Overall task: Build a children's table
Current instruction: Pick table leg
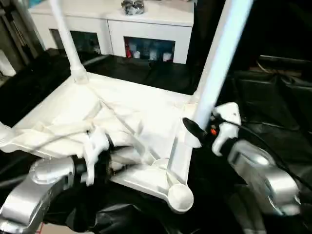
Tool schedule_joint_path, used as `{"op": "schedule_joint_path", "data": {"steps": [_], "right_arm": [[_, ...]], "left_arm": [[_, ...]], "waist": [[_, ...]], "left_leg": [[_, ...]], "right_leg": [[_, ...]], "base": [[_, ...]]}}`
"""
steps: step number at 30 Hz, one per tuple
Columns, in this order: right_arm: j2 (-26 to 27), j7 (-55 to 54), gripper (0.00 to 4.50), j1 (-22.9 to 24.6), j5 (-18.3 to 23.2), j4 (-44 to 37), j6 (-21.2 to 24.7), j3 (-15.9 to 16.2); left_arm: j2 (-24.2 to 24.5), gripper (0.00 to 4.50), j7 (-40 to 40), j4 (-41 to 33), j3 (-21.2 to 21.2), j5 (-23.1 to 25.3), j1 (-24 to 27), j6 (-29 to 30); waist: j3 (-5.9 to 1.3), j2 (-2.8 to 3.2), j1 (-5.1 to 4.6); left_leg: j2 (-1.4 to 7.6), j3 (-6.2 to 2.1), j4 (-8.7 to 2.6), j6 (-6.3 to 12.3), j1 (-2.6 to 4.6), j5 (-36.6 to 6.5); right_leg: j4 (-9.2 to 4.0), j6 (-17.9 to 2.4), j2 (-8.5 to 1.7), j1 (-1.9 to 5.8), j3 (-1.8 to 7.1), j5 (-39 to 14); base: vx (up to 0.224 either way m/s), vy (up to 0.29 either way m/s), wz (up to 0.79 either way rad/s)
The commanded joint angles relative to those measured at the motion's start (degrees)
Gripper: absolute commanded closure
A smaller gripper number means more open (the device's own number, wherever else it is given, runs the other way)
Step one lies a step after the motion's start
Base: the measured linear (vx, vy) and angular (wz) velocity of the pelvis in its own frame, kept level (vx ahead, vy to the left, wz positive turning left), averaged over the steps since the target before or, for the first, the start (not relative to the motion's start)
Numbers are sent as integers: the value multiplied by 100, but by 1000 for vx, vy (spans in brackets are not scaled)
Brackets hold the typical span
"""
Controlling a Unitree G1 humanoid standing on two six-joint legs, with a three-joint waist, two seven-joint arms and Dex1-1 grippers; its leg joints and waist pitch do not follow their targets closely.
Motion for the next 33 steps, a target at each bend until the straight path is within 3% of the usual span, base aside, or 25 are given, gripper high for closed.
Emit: {"op": "schedule_joint_path", "data": {"steps": [1,2,4,6,9,10,12,13,18,24,28,33], "right_arm": [[-53,21,259,62,108,-200,54,-115],[-29,-213,259,172,-78,-180,8,-153],[11,-389,259,235,-180,-173,-18,-240],[81,-735,259,254,-306,-196,-58,-503],[56,-784,259,238,-324,-168,-46,-546],[-30,-775,259,208,-393,-58,-42,-506],[-87,-736,259,193,-448,54,-94,-396],[-92,-720,259,185,-455,94,-107,-359],[-9,-651,259,35,-731,537,-269,-5],[96,-627,259,-131,-776,840,-394,178],[182,-574,259,-251,-743,980,-461,168],[231,-582,259,-440,-673,1083,-524,11]], "left_arm": [[142,158,-120,-118,-112,62,11,45],[411,158,-258,-77,-182,264,142,-72],[543,158,-322,-48,-190,425,251,-170],[766,158,-281,-55,-21,613,490,-250],[909,158,-307,-98,49,615,590,-179],[1172,158,-358,-168,133,641,785,-80],[1296,158,-368,-197,97,670,874,-57],[1318,158,-371,-203,75,672,891,-45],[868,158,-148,99,-374,1066,607,-256],[363,158,95,509,-908,1404,122,-335],[-130,158,367,763,-1054,1641,-204,-349],[-625,158,779,1125,-1390,1960,-521,-359]], "waist": [[-305,85,-6],[-301,49,-14],[-291,61,-54],[-303,59,-82],[-303,72,-99],[-304,95,-104],[-296,41,-122],[-291,51,-140],[-300,50,-163],[-325,30,-150],[-336,29,-136],[-310,10,-131]], "left_leg": [[242,-109,-499,-407,167,-1825],[240,-120,-507,-388,148,-1765],[234,-125,-524,-409,123,-1773],[240,-116,-509,-427,162,-1797],[238,-112,-512,-432,179,-1836],[236,-110,-504,-441,194,-1877],[235,-116,-517,-396,160,-1835],[228,-111,-507,-376,166,-1828],[237,-110,-500,-364,174,-1806],[231,-93,-470,-319,164,-1534],[229,-91,-455,-294,155,-1444],[233,-97,-466,-323,173,-1662]], "right_leg": [[-488,-745,-357,118,222,-1456],[-499,-719,-359,123,220,-1532],[-491,-680,-358,130,214,-1675],[-503,-678,-356,95,226,-1701],[-490,-729,-331,82,220,-1546],[-486,-767,-326,66,218,-1475],[-475,-783,-326,100,212,-1413],[-475,-806,-330,95,216,-1404],[-482,-867,-350,99,223,-1435],[-457,-907,-348,134,224,-1099],[-455,-958,-358,157,222,-1019],[-500,-887,-366,146,224,-1445]], "base": [[0,0,0],[0,0,0],[0,0,0],[0,0,0],[0,0,0],[0,0,0],[0,0,0],[0,0,0],[0,0,0],[0,0,0],[0,0,0],[0,0,0]]}}
